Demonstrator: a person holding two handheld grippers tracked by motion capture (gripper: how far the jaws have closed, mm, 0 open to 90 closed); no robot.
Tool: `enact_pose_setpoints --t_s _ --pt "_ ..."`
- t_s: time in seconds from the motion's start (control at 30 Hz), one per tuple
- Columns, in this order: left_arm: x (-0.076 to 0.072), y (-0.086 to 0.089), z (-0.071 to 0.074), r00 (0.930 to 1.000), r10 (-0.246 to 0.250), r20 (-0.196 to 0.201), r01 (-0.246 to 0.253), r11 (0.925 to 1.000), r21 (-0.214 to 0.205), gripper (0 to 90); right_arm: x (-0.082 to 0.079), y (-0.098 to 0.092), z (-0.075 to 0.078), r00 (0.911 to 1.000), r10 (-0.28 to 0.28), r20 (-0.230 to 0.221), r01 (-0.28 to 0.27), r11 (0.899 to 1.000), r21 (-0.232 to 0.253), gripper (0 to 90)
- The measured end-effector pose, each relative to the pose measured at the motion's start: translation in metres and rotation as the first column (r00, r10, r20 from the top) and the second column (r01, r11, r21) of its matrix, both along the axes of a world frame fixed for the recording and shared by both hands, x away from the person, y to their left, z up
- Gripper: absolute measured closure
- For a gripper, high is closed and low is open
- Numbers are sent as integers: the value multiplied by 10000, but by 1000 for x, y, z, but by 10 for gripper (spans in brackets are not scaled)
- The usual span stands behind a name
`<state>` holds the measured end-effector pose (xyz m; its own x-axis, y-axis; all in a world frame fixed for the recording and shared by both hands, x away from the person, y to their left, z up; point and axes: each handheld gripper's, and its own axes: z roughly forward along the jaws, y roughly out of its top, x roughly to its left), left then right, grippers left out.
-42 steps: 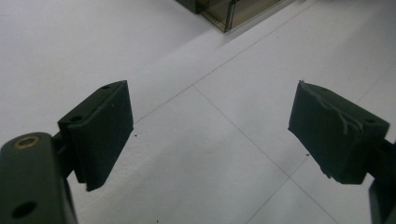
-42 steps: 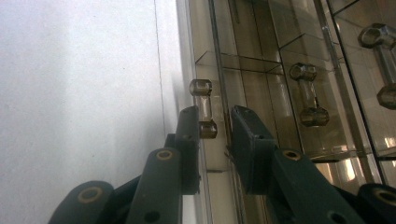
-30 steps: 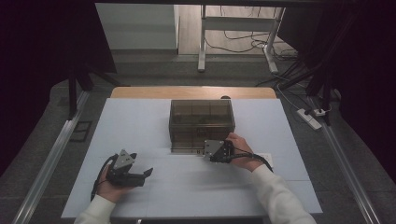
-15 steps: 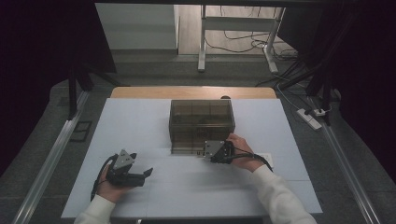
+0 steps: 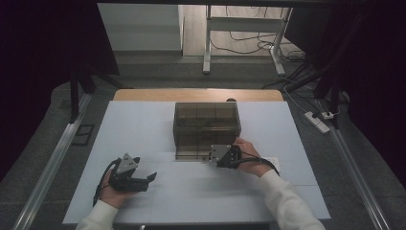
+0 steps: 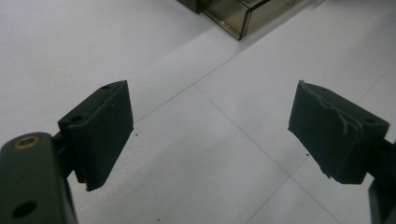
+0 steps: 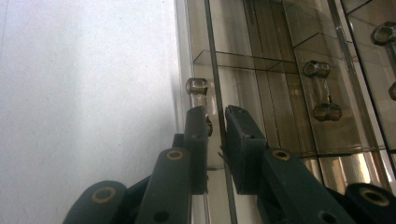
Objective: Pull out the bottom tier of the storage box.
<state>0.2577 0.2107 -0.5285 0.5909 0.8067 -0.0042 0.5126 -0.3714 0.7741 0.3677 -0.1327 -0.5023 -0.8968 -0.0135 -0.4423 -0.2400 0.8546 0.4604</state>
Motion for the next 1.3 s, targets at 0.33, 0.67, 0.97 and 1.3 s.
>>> enact_pose_setpoints --t_s 0.33,0.67,0.97,1.3 --pt "0 0 0 10000 6 9 -6 10000 -13 138 -2 0 1 9998 127 -151 -128 9999 -49 783" --pt "0 1 0 10000 1 6 -1 10000 -8 138 -5 -2 3 9989 331 -334 -335 9994 -111 787" --pt "0 1 0 10000 9 15 -9 10000 2 138 -7 -5 4 9990 250 -365 -252 9997 -50 786" --pt "0 0 0 10000 6 8 -6 10000 13 138 -4 -5 1 9978 222 -618 -215 9997 119 759"
